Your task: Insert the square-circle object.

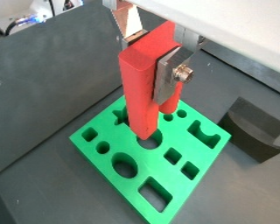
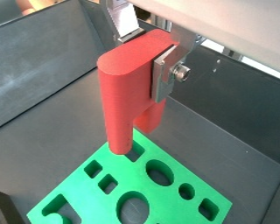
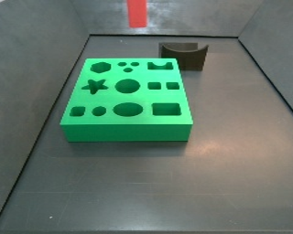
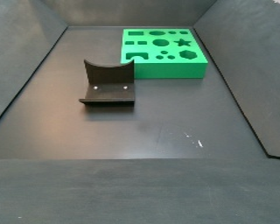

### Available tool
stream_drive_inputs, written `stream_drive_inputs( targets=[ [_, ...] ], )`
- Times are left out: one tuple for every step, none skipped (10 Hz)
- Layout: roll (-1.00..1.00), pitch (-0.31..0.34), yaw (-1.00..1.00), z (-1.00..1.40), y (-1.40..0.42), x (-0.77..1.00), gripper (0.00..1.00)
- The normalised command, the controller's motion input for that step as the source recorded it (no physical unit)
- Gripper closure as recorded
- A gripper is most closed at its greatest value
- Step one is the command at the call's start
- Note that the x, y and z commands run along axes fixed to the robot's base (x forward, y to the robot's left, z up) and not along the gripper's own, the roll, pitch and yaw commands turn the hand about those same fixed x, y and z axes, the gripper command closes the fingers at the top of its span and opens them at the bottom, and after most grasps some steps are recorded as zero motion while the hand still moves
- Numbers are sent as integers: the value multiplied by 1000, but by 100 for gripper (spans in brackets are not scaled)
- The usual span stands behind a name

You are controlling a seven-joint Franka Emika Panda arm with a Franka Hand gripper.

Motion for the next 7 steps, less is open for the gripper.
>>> stream_drive_inputs(
  targets=[
    [-239,0,-451,-723,0,-611,100],
    [-246,7,-417,-700,0,-609,100],
    [-244,4,-420,-700,0,-611,100],
    [-231,0,-497,-740,0,-603,100],
    [-100,0,-577,-554,-57,-506,100],
    [0,0,-669,-294,-211,-331,100],
    [13,0,-889,-143,-234,0,100]
  ],
)
